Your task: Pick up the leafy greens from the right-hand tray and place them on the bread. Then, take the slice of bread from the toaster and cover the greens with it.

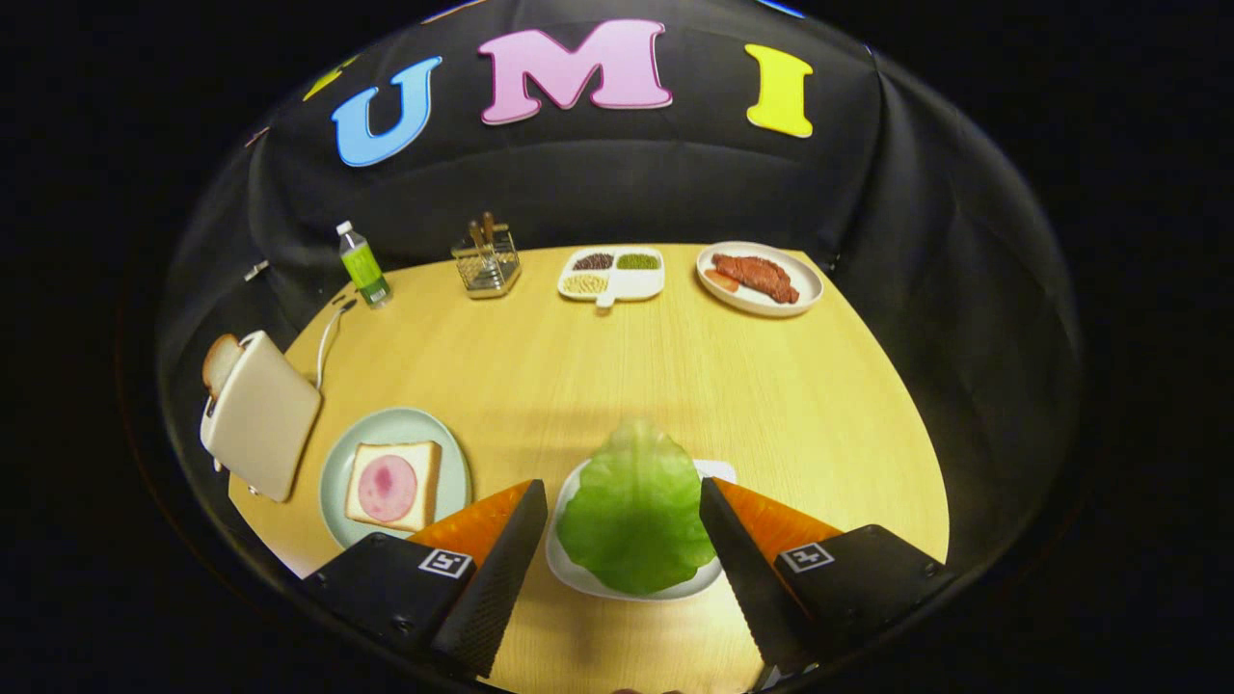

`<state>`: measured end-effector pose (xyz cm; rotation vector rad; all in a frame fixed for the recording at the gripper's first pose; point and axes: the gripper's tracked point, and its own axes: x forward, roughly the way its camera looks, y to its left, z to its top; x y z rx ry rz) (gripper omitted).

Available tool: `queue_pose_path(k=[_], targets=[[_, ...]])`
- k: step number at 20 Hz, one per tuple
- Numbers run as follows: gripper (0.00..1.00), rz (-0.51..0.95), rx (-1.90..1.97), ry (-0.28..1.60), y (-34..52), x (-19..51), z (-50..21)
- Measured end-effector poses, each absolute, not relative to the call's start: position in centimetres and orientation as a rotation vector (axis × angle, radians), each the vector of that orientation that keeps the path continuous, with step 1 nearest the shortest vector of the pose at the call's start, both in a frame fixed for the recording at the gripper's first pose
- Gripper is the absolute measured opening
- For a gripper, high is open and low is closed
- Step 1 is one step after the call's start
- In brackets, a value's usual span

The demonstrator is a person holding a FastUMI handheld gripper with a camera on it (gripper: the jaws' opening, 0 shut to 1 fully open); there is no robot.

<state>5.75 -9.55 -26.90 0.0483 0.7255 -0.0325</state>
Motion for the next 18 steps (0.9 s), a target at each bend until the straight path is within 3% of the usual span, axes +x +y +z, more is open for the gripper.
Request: queue_pose_path(k=[5, 10, 15, 18], targets=[[0.99, -0.065, 0.064, 0.802, -10.6, 6.7, -31.1], [0.84, -0.052, 0.061, 0.871, -10.5, 6.6, -33.7], [0.85, -0.009, -0.016, 0.877, -10.5, 6.1, -34.4], [0.79, 0.004, -0.02, 0.874, -10.5, 6.2, -34.3]])
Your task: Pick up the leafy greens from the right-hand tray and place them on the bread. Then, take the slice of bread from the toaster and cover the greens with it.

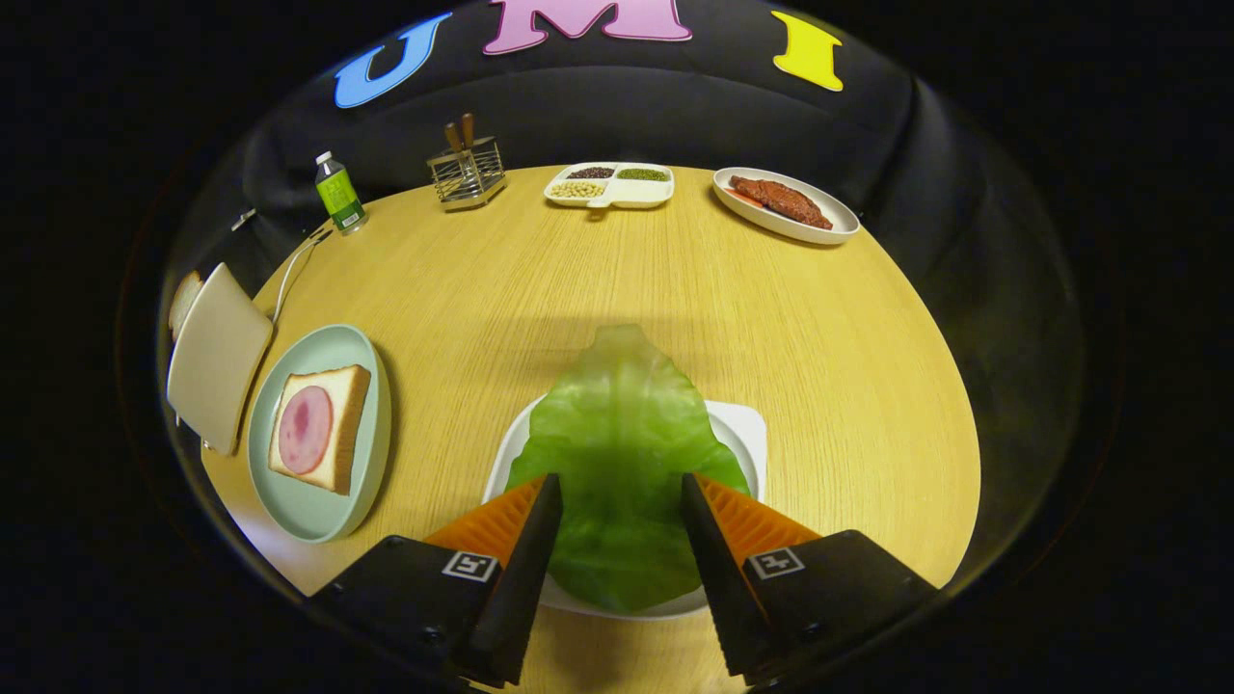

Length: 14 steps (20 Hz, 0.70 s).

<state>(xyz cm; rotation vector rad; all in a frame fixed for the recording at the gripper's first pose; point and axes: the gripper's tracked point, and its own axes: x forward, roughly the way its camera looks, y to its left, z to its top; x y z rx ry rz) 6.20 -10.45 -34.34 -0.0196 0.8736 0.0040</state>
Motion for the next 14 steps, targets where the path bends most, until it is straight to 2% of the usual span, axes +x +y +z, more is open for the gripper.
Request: queue_pose_path(k=[2, 4, 7, 8, 9, 10, 14], targets=[[0.78, 0.028, -0.032, 0.88, -10.3, 6.2, -34.2], [0.47, 0.031, -0.037, 0.875, -10.4, 6.2, -34.2], [0.47, 0.035, -0.041, 0.878, -10.6, 6.1, -34.2], [0.17, 0.029, -0.036, 0.875, -10.5, 6.3, -34.4], [0.17, 0.038, -0.045, 0.866, -10.4, 6.2, -34.2], [0.1, 0.05, -0.051, 0.868, -10.1, 6.1, -34.2], [0.07, 0.089, -0.039, 0.901, -9.6, 5.6, -33.9]])
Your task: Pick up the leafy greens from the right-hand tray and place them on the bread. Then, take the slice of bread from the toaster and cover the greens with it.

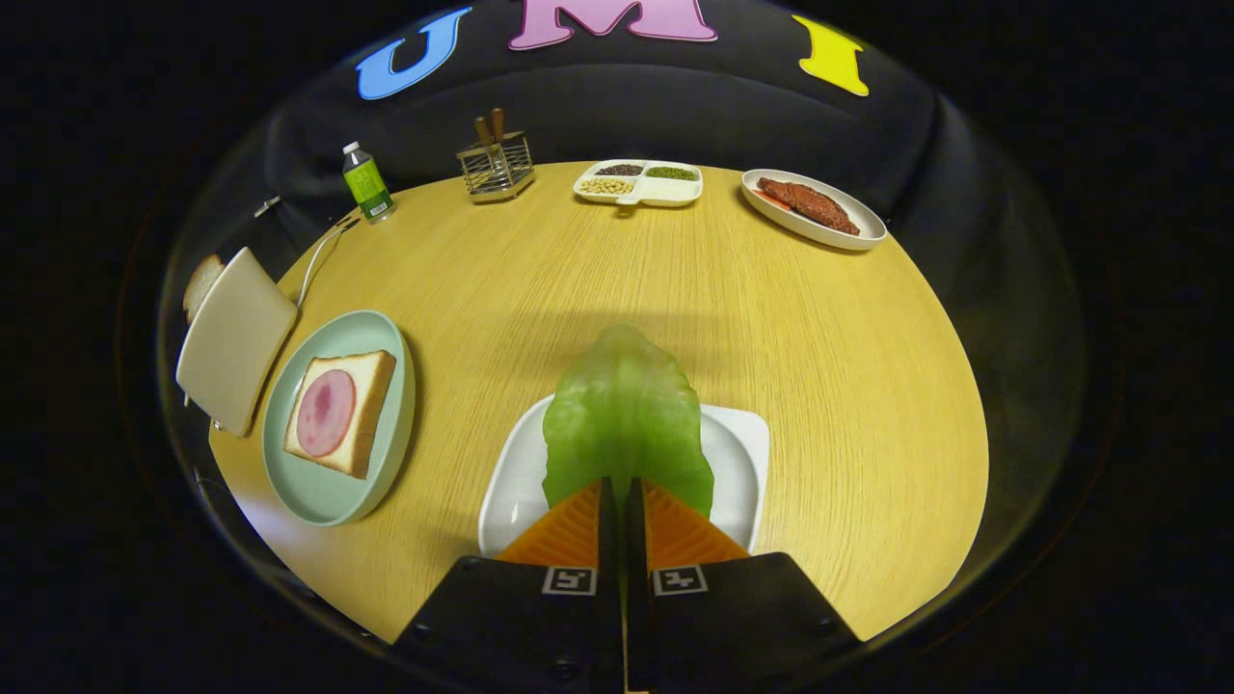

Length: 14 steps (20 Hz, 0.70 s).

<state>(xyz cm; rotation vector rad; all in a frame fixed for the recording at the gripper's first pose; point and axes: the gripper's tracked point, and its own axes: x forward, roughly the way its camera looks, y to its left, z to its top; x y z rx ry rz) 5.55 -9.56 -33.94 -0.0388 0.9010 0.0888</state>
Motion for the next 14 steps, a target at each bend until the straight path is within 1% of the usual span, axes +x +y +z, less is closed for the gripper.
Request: queue_pose_path(k=[8, 14], targets=[[0.07, 0.07, -0.097, 0.828, -8.5, 4.8, -27.9], [0.07, 0.076, -0.048, 0.781, -5.0, 4.0, -22.9]])
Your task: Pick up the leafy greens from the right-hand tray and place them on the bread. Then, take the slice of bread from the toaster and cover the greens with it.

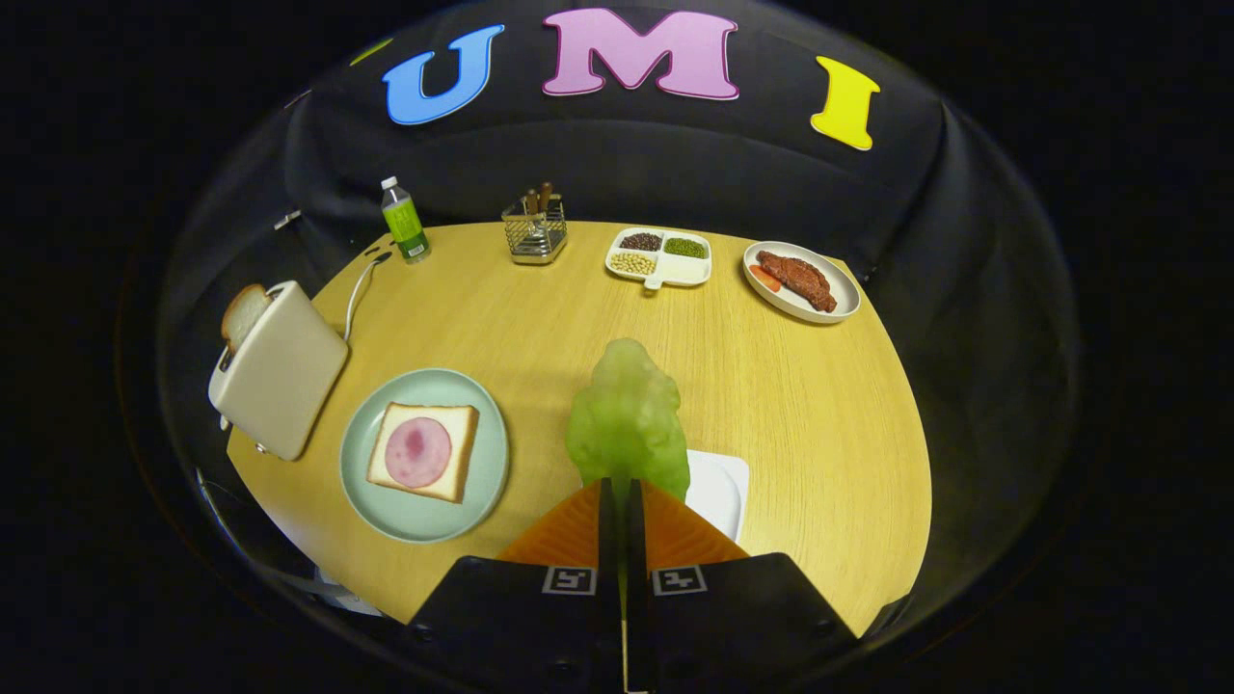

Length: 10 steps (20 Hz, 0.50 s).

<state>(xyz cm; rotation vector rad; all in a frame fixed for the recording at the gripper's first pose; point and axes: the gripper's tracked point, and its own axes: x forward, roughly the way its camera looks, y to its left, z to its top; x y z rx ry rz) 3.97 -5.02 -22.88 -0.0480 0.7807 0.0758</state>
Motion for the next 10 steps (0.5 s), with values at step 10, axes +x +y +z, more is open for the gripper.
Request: queue_pose_path(k=[10], targets=[[0.07, 0.149, -0.018, 0.738, 3.3, 3.3, -19.5]])
